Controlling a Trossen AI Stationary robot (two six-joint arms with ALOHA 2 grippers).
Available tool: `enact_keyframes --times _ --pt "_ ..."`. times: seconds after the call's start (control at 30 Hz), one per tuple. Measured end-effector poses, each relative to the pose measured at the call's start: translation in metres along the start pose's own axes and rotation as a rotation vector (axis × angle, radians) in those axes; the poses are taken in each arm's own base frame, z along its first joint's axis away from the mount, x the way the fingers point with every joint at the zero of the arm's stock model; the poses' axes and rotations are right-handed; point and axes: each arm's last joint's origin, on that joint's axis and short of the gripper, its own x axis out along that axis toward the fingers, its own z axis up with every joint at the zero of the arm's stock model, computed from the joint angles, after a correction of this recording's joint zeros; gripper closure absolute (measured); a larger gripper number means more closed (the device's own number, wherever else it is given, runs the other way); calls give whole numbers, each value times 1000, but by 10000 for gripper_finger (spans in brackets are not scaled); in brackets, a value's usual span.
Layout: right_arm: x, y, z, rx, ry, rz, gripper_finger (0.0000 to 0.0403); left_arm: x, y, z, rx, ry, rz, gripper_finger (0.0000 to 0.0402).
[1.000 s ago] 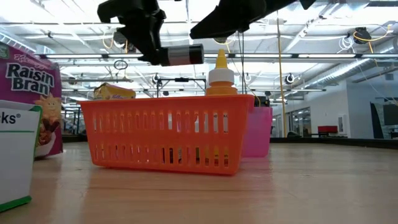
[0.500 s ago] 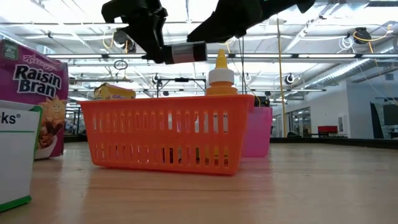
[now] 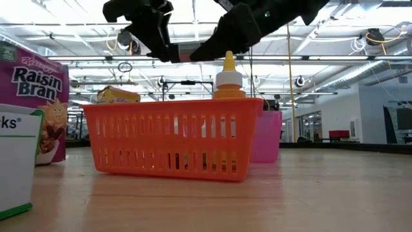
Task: Pick & Place Kitchen Items
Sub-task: Put the big black food coloring bottle into the orange bin
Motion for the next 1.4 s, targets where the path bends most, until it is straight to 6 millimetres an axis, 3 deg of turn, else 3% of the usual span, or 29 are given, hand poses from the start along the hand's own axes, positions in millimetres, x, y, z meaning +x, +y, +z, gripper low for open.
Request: enact_keyframes --times 0.23,0.67,0.9,1.0,1.4 --pt "0 0 2 6 -19 -2 203 -1 -1 0 7 -2 6 308" --pt "-1 0 1 37 -9 -2 269 0 0 0 -49 4 1 308" --pt "-1 1 0 42 3 4 273 1 2 -1 -87 13 15 221" --pt "-3 0 1 41 7 5 274 1 2 -1 -101 15 25 206" --pt "-32 -8 18 40 -41 2 274 -28 12 -12 -285 -38 68 244"
